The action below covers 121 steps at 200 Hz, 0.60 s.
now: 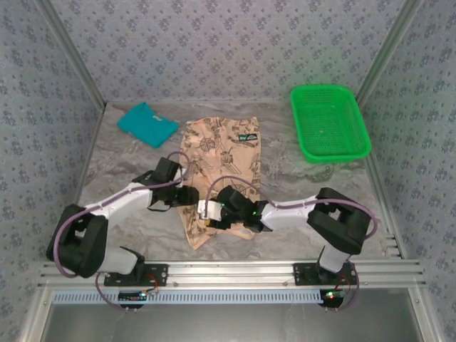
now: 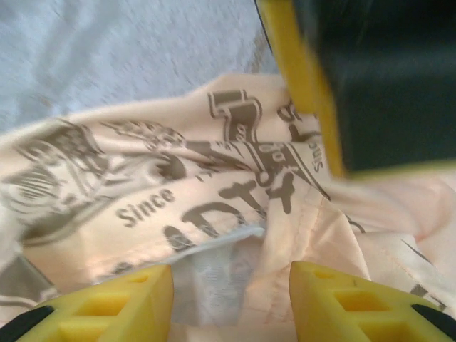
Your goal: Fold the inside-out t-shirt
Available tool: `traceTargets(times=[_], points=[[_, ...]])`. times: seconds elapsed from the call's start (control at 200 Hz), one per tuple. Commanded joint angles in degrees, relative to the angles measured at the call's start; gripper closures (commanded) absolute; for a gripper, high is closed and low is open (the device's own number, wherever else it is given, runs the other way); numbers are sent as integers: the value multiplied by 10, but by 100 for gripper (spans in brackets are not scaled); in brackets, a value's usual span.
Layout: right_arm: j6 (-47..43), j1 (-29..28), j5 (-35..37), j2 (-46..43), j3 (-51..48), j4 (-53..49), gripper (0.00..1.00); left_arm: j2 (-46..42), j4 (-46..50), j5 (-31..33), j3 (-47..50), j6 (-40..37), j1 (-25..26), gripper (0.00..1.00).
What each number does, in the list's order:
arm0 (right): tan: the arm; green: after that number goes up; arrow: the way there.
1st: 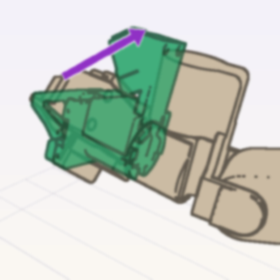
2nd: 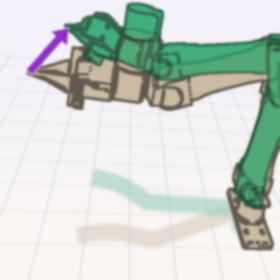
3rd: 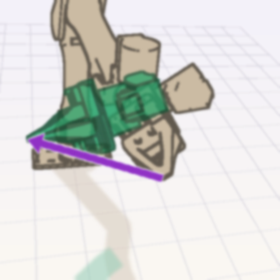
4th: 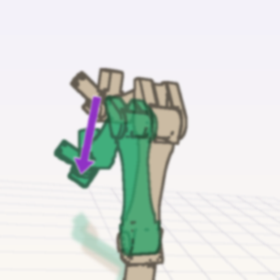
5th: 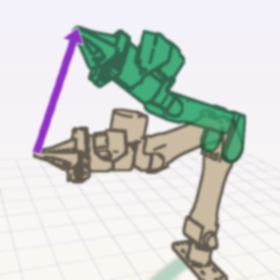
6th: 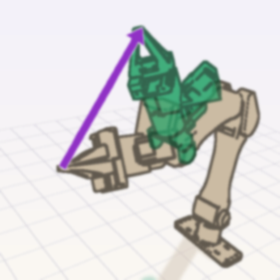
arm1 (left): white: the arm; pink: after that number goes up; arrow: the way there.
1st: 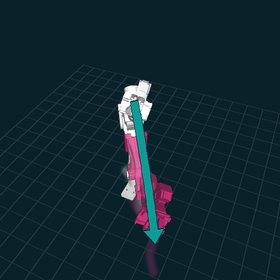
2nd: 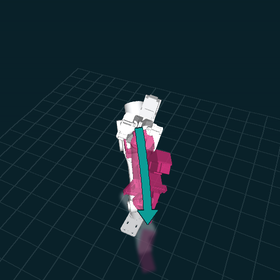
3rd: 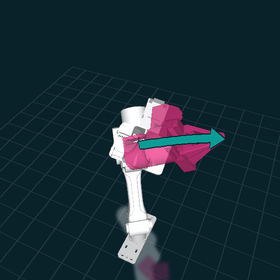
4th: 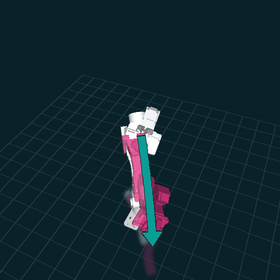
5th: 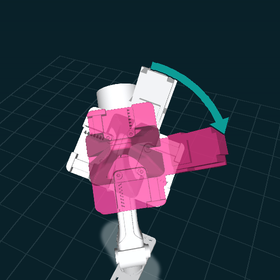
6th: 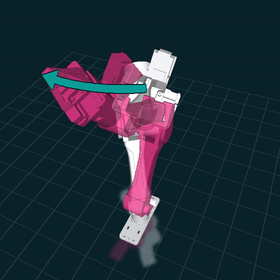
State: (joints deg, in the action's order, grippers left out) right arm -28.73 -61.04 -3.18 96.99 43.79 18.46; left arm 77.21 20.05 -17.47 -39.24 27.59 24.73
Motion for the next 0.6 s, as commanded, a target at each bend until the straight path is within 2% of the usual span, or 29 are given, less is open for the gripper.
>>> traceTargets(times=[0.0,0.2,0.245,0.435,0.6], points=[[-43,1,82,31,30,23,53,-36,-12,-44,12,24,-24,50],[-56,11,90,46,43,25,56,-67,-12,-50,30,25,-41,50],[-55,13,82,47,45,24,61,-68,-13,-54,32,24,-41,50],[-59,10,57,40,45,23,95,-65,-9,-55,34,18,-41,50],[-57,12,52,21,51,20,100,-68,-14,-69,38,2,-41,50]])
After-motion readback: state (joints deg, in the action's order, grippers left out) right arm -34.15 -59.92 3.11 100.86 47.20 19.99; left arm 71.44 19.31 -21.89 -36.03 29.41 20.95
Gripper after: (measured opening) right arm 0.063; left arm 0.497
